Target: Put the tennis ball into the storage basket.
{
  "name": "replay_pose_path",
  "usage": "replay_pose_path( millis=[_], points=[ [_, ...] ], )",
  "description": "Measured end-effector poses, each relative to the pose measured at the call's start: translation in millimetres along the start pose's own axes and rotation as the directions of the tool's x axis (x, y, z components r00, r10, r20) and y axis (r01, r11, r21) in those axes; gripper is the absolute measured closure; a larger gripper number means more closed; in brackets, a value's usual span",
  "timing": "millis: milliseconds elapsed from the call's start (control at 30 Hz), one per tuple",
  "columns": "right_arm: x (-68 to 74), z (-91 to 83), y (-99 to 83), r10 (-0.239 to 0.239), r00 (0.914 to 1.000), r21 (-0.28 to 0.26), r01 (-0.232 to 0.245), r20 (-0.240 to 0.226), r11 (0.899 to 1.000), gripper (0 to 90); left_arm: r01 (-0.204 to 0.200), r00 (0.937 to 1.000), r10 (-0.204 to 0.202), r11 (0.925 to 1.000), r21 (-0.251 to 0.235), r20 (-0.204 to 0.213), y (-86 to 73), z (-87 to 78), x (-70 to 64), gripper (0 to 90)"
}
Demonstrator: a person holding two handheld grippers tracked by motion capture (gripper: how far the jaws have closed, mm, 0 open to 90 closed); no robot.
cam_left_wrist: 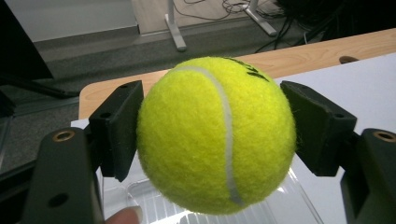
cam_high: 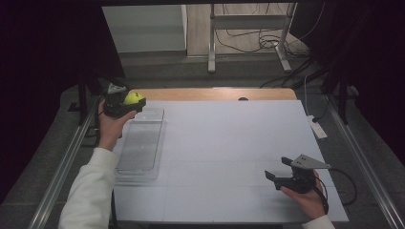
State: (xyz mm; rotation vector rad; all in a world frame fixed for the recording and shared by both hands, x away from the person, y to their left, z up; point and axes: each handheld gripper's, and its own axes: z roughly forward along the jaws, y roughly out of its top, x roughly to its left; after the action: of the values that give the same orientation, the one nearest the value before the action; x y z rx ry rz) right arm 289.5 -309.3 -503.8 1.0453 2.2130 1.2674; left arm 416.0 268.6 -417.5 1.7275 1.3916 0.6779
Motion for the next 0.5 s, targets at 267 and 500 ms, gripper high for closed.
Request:
replay_pose_path(
  millis=[267, 500],
  points=[
    [-0.2, 0.0, -0.1, 0.001, 1.0000, 0.000, -0.001, -0.001, 1.000, 13.0, 0.008, 0.9997, -0.008, 0.9998, 0.020, -0.024, 0.7, 6.5, 7.2, 26.4],
    [-0.3, 0.1, -0.1, 0.001, 1.0000, 0.000, -0.001, -0.001, 1.000, 13.0, 0.025, 0.9985, -0.023, 0.9991, 0.035, -0.050, -0.5, 12.1, 16.6, 26.4]
  ],
)
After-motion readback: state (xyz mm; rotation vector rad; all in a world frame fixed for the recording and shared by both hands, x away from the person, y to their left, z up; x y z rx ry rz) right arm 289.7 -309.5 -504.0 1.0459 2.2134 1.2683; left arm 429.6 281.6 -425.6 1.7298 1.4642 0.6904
